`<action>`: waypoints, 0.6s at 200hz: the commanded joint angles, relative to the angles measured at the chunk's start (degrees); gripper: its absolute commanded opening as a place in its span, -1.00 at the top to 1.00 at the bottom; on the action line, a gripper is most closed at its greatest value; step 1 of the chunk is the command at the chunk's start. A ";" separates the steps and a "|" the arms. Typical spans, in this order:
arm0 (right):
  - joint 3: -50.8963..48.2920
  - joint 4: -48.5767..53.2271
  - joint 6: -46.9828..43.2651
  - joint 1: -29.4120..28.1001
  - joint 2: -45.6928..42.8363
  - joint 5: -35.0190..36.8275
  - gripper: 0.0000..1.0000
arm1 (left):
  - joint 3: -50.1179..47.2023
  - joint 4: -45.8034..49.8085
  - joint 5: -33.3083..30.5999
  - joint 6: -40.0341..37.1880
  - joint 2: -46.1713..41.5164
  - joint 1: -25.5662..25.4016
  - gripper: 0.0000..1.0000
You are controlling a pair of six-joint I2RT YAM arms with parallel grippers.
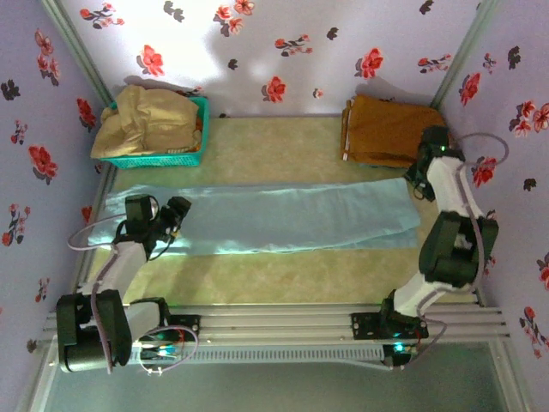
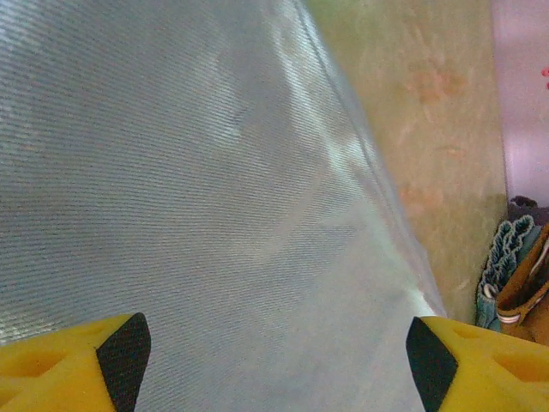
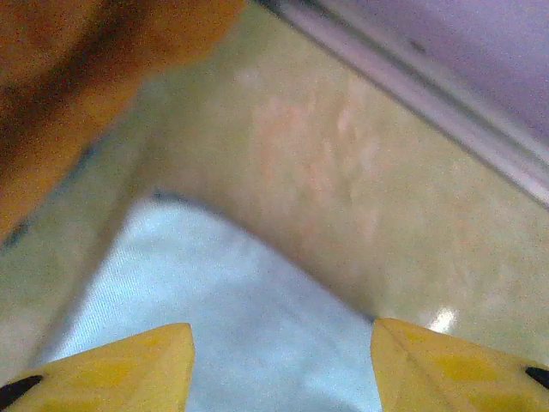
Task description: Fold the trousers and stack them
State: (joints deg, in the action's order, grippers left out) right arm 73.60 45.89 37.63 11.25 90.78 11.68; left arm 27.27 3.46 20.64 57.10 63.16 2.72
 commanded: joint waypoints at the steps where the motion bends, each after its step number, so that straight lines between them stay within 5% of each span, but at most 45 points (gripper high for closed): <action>1: -12.30 0.06 4.41 0.47 -6.65 -4.51 -0.20 | 1.06 2.42 1.14 -2.81 -1.54 -0.35 -0.63; 39: -23.78 -3.18 4.40 7.00 -12.24 -11.52 -0.30 | -1.14 0.02 2.03 -1.94 -0.96 -0.43 -0.64; 96: -22.72 -14.58 7.59 7.52 -1.61 -20.38 -0.25 | -1.56 -2.25 3.02 -1.26 0.21 -0.44 -0.64; 120: -22.39 -16.38 8.26 7.59 0.36 -18.17 -0.13 | -1.87 -2.31 3.11 -1.24 0.21 -0.36 -0.64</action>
State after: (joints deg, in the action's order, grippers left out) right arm 49.89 33.65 43.77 18.81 89.80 -5.91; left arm 26.13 2.50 22.63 56.45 63.05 2.61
